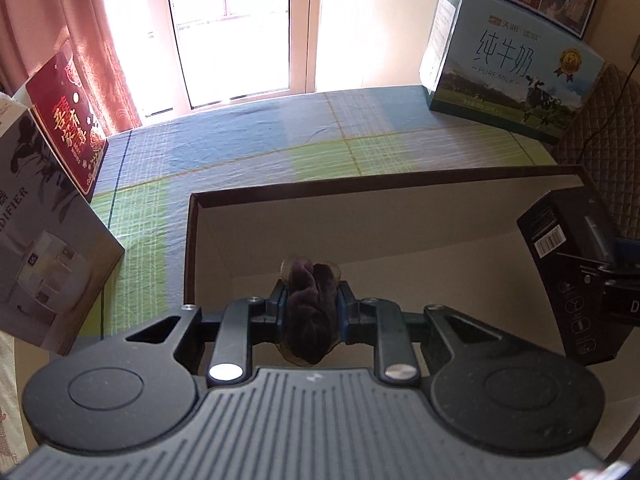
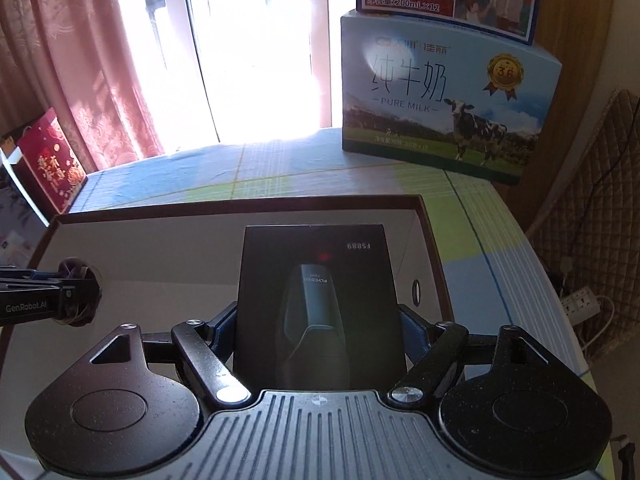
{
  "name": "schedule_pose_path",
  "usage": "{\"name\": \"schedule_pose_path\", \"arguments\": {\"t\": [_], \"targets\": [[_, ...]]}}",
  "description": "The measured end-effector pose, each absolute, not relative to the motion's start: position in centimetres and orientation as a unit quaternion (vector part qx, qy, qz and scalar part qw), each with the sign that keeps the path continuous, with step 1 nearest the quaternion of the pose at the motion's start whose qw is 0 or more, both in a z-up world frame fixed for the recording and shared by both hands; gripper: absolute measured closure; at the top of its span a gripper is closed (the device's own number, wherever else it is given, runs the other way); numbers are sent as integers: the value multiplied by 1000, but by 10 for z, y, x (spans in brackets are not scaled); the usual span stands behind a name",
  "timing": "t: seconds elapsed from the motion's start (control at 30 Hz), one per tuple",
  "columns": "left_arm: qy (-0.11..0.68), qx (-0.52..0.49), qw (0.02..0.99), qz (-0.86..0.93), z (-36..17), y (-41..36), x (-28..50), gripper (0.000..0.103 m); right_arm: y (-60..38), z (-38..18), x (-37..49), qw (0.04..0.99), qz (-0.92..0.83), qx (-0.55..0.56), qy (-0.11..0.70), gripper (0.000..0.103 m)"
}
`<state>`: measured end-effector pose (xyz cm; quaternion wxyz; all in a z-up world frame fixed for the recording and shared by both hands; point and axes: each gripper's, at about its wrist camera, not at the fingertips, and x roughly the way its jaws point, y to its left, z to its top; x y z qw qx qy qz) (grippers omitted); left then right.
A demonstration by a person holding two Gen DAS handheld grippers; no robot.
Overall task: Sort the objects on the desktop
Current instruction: 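Carry the scrunchie in the left tool and black box in the right tool over the brown box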
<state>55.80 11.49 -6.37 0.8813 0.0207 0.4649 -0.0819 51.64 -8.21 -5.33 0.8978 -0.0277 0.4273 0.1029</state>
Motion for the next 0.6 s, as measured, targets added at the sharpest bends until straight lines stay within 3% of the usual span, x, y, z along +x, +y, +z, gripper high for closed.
{"name": "schedule_pose_path", "arguments": {"t": [0.37,0.6], "targets": [[459,71,882,-80,-79,96,575,73,-71,-68,538,894,87,-53,437,27],[451,76,884,-95,-80,89,576,50,-72,-76,542,893,78,-64,440,27]]}}
